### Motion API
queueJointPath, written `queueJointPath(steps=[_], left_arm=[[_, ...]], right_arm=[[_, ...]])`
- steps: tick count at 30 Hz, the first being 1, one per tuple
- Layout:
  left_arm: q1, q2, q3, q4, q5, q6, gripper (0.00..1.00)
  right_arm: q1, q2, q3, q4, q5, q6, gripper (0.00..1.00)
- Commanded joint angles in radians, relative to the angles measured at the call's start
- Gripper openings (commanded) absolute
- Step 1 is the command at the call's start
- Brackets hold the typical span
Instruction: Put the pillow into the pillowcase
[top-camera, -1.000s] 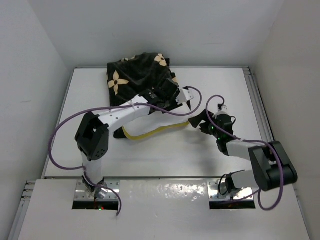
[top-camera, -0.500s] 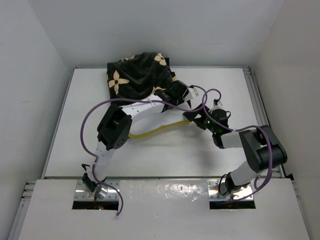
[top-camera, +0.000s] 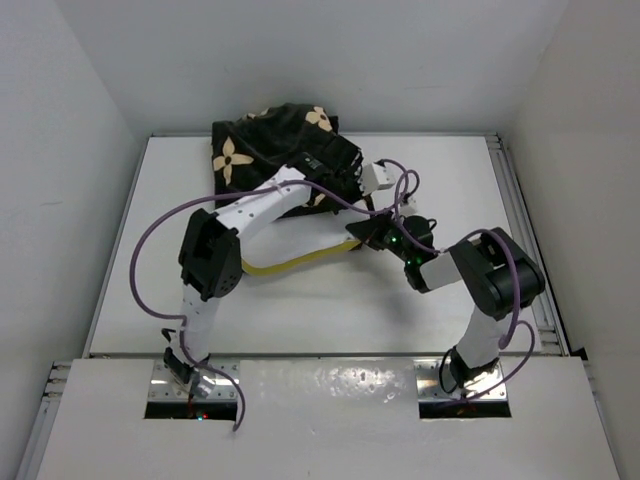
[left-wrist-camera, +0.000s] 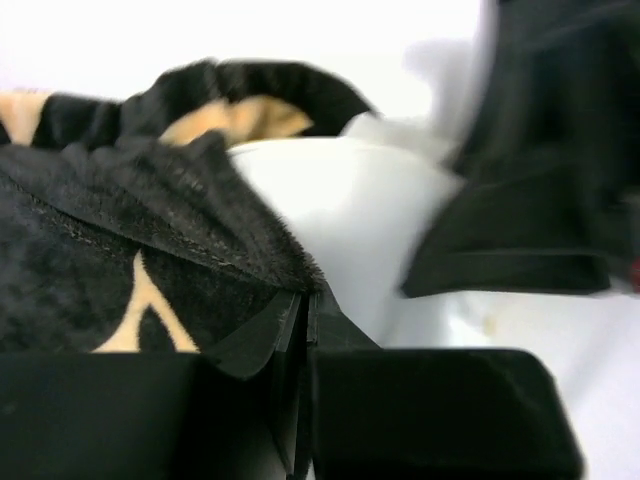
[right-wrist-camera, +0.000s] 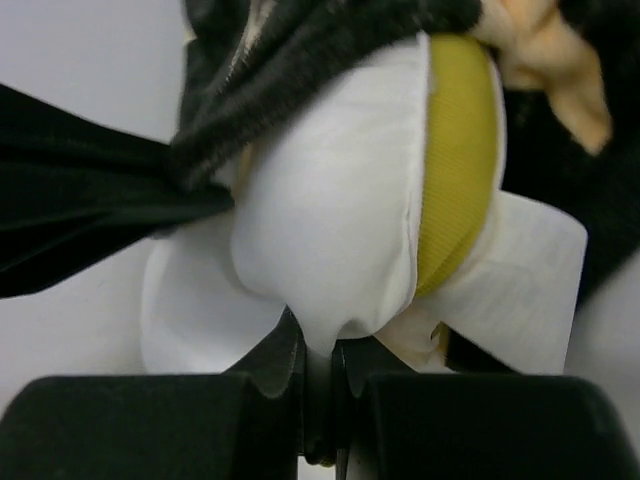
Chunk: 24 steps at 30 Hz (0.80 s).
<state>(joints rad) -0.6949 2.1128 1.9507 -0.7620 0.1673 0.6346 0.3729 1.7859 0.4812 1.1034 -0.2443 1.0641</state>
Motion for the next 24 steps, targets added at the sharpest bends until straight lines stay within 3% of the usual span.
queueJointPath(steps=[1, 3, 6, 9, 13, 15, 19, 22, 24], left_arm=[[-0.023, -0.122, 0.065, -0.166, 0.259, 0.072, 0.0], [-0.026, -0.129, 0.12, -0.262, 0.394, 0.092, 0.0], [-0.04, -0.146, 0.332, -0.328, 0.469, 0.08, 0.0], [-0.048, -0.157, 0.512, -0.371, 0.46, 0.071, 0.0], [-0.04, -0.217, 0.631, -0.356, 0.422, 0.007, 0.0], [-0.04, -0.252, 0.666, -0.341, 0.397, -0.021, 0.0], [-0.057, -0.3, 0.643, -0.35, 0.376, -0.053, 0.0], [-0.109, -0.327, 0.588, -0.37, 0.382, -0.056, 0.0], [-0.144, -0.343, 0.564, -0.379, 0.371, -0.049, 0.0]], right_arm=[[0.046, -0.097, 0.048, 0.217, 0.049, -0.077, 0.0], [0.064, -0.141, 0.048, 0.271, 0.097, -0.148, 0.0], [0.086, -0.219, 0.114, 0.294, 0.16, -0.22, 0.0], [0.103, -0.292, 0.167, 0.283, 0.24, -0.327, 0.0], [0.129, -0.396, 0.281, 0.184, 0.46, -0.507, 0.0], [0.138, -0.411, 0.344, 0.142, 0.493, -0.558, 0.0], [0.146, -0.378, 0.471, -0.061, 0.569, -0.627, 0.0], [0.146, -0.277, 0.615, -0.406, 0.646, -0.61, 0.0], [0.141, -0.185, 0.692, -0.489, 0.71, -0.59, 0.0]])
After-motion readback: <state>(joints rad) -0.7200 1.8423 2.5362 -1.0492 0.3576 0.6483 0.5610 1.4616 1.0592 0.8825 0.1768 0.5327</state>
